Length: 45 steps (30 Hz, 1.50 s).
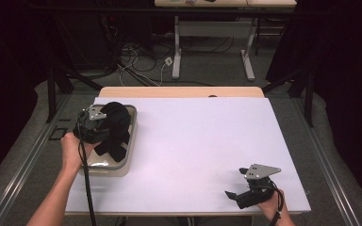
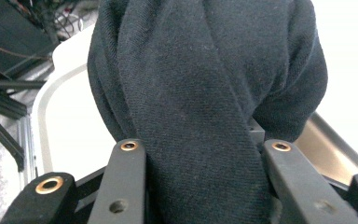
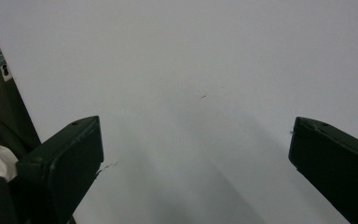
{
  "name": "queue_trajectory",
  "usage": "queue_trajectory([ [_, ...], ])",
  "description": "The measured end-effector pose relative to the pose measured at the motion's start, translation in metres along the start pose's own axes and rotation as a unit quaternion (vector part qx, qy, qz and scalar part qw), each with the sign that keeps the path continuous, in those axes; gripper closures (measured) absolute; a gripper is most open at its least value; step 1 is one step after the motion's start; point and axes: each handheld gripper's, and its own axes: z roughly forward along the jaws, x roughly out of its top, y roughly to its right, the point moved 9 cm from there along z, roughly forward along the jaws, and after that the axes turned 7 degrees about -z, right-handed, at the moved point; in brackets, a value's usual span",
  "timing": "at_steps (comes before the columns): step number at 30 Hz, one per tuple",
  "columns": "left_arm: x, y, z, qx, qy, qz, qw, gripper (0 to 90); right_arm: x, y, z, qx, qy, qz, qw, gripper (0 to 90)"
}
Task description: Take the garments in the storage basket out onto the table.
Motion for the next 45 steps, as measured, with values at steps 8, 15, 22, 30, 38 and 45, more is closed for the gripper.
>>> queue_trajectory([
  [8,0.014,0.012,-0.011,-0.006,0.022,0.015,0.9996,65.9,0.000,0.000,0.001,-0.002,0.002,0.003,1.0000,2.6],
  [15,0.031,0.029,-0.023,-0.014,0.038,0.040,0.9984,65.8,0.000,0.000,0.001,-0.002,0.006,0.005,1.0000,2.6],
  [22,0.047,0.048,-0.030,-0.026,0.048,0.066,0.9963,65.8,0.000,0.000,0.001,-0.003,0.005,0.004,1.0000,2.6],
  [30,0.063,0.073,-0.033,-0.045,0.059,0.091,0.9931,66.0,0.000,0.000,0.001,-0.002,0.005,0.005,1.0000,2.6],
  [38,0.074,0.097,-0.036,-0.068,0.070,0.110,0.9892,66.1,0.000,0.000,0.001,-0.003,0.006,0.008,0.9999,2.7],
  [45,0.081,0.122,-0.034,-0.089,0.073,0.133,0.9844,66.1,0.001,0.000,0.001,-0.003,0.007,0.009,0.9999,2.7],
])
